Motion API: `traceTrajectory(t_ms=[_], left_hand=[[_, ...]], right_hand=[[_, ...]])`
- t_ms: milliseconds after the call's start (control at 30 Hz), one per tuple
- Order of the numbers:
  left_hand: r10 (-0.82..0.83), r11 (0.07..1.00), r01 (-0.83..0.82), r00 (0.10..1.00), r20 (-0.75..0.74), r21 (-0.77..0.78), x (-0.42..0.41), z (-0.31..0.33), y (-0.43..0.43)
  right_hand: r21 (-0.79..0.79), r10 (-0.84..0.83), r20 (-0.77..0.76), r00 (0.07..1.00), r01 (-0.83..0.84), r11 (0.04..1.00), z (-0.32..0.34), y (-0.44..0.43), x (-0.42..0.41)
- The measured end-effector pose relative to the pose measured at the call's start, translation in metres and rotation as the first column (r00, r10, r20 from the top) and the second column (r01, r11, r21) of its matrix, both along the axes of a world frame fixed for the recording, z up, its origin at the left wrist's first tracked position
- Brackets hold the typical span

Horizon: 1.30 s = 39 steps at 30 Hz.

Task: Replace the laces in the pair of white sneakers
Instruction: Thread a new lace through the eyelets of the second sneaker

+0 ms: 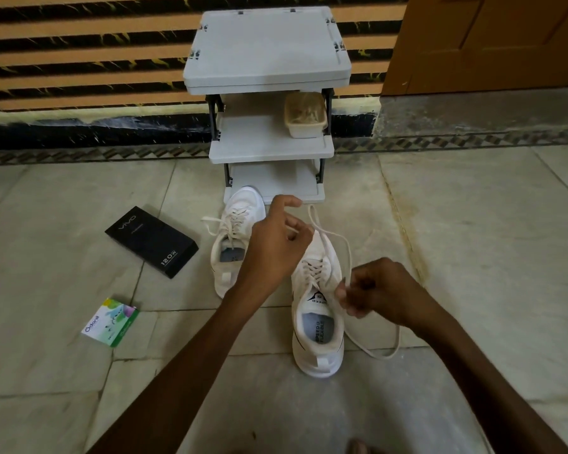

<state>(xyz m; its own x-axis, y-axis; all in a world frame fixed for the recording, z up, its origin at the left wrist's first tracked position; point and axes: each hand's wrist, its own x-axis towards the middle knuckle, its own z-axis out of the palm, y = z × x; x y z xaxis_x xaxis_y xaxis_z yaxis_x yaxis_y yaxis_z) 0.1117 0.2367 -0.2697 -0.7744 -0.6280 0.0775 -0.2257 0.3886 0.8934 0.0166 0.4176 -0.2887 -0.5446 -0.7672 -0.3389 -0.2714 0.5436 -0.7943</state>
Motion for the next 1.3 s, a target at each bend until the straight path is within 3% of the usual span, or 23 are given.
traceTrajectory(t_ms=[67,167,233,367,433,533,700,967,1300], left_hand=[[-0.071,0.996,0.078,0.981,0.182,-0.032,0.009,-0.011,-0.002],[-0.169,0.981,0.191,0.901,0.399,-0.017,0.025,-0.029,0.004],[-0.157,0.979,0.197,0.881,0.447,-0.046,0.034,-0.039,0.011],[-0.083,0.996,0.091,0.923,0.376,-0.002,0.044,-0.054,0.016],[-0.079,0.996,0.063,0.93,0.359,0.055,0.046,-0.058,0.014],[-0.097,0.972,0.02,0.94,0.328,0.232,0.047,-0.059,0.008],[-0.156,0.852,0.009,0.959,0.237,0.524,0.05,-0.06,0.0],[-0.169,0.796,0.012,0.964,0.204,0.605,0.05,-0.062,-0.003],[-0.198,0.83,0.039,0.953,0.227,0.556,0.047,-0.065,-0.001]], right_hand=[[-0.149,-0.202,0.216,0.955,0.236,0.96,0.0,-0.006,0.007],[-0.181,-0.328,0.338,0.882,0.403,0.897,-0.006,-0.011,0.017],[-0.154,-0.372,0.346,0.862,0.443,0.883,-0.011,-0.013,0.023],[-0.165,-0.384,0.346,0.856,0.458,0.874,-0.022,-0.016,0.036],[-0.193,-0.38,0.247,0.891,0.43,0.882,-0.025,-0.018,0.042],[-0.199,-0.349,-0.042,0.936,0.334,0.921,-0.029,-0.022,0.047],[-0.22,-0.356,-0.323,0.877,0.296,0.93,-0.037,-0.033,0.06],[-0.244,-0.433,-0.371,0.821,0.363,0.899,-0.043,-0.04,0.065],[-0.257,-0.374,-0.421,0.826,0.287,0.923,-0.053,-0.047,0.066]])
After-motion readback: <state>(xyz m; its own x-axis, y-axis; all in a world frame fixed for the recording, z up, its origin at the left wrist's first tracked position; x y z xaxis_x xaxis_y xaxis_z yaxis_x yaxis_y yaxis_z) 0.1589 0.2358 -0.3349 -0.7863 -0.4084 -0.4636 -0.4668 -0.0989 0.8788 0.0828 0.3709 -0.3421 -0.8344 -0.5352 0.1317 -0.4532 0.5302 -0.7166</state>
